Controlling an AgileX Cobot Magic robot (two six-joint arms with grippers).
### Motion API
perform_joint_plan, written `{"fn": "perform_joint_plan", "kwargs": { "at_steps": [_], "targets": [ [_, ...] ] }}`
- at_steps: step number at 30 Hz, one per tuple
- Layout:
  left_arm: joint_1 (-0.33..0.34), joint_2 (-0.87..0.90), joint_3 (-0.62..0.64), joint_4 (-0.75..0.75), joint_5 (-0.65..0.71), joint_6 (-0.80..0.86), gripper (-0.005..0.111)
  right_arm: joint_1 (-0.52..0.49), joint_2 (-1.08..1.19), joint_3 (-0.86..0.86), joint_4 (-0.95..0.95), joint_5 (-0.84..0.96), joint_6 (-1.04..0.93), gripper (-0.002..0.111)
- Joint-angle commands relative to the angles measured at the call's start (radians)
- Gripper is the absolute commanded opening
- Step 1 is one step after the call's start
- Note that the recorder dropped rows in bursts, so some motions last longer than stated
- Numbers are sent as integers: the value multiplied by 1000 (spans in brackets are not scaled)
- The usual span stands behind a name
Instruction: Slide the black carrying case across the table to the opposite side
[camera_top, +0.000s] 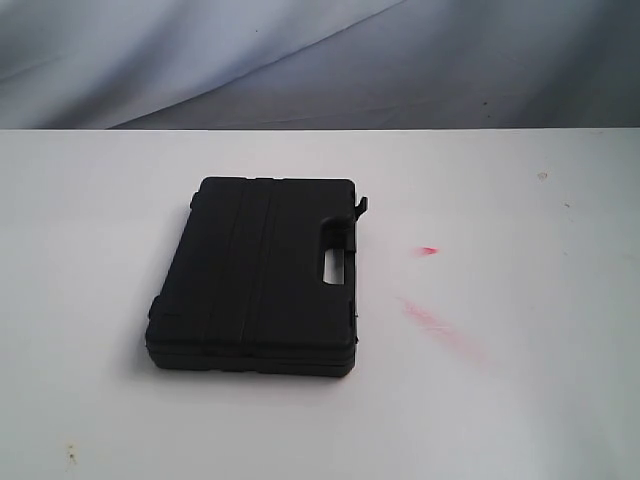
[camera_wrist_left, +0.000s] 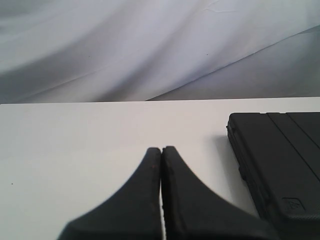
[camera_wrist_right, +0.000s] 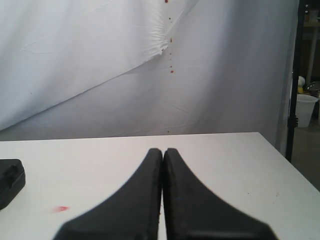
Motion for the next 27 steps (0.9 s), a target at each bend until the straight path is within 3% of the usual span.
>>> {"fn": "perform_joint_plan", "kwargs": {
  "at_steps": [1,9,16,27],
  "targets": [
    [1,-2,5,4,-10,-3,0,2,-3,4,-5,-1,-6,0],
    [1,-2,5,4,-10,-3,0,2,-3,4,52,-240,19,0],
    [1,-2,5,4,-10,-3,0,2,-3,4,55,-571,19,0],
    [1,-2,5,4,-10,-3,0,2,-3,4,64,-599,19,0]
  ]
}}
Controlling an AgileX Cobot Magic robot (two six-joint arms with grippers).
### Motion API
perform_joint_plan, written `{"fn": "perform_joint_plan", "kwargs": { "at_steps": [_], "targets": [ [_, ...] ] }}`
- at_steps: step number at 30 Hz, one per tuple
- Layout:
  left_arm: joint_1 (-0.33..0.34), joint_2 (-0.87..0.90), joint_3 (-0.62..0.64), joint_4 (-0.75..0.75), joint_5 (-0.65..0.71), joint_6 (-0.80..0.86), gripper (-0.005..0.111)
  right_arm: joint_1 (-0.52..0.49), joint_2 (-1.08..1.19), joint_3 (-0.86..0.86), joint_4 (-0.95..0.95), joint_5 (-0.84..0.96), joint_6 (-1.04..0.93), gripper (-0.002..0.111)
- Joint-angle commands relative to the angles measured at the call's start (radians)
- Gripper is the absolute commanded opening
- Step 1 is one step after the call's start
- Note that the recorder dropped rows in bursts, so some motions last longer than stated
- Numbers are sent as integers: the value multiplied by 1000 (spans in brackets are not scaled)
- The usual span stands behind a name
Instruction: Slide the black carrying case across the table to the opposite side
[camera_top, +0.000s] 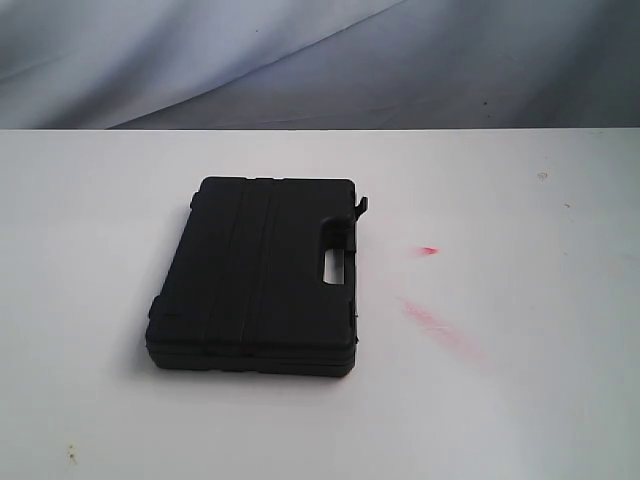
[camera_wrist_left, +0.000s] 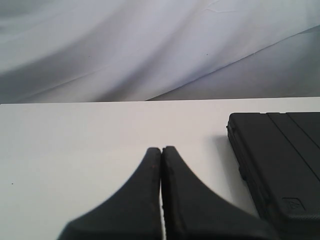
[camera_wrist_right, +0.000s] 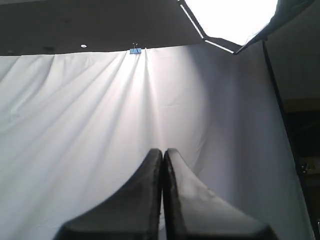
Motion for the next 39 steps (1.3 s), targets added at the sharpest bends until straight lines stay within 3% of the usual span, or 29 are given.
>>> {"fn": "perform_joint_plan", "kwargs": {
  "at_steps": [1,11,21,23,24,30,36,39],
  "targets": [
    [1,-2,5,4,-10,-3,0,2,-2,4,12,-15,3,0],
    [1,-2,5,4,-10,-3,0,2,-2,4,365,-61,64,0],
    [1,-2,5,4,-10,-3,0,2,-2,4,361,-11,173,0],
    [1,-2,5,4,-10,-3,0,2,-2,4,199,13,147,0],
    [1,-2,5,4,-10,-3,0,2,-2,4,39,61,151,0],
    [1,-2,5,4,-10,-1,0,2,-2,-222,-219,568,194,0],
    [1,-2,5,4,-10,-1,0,2,-2,-290,-249,752,48,0],
    [1,-2,5,4,-10,-1,0,2,-2,-293,-178,886,-217,0]
  ]
}}
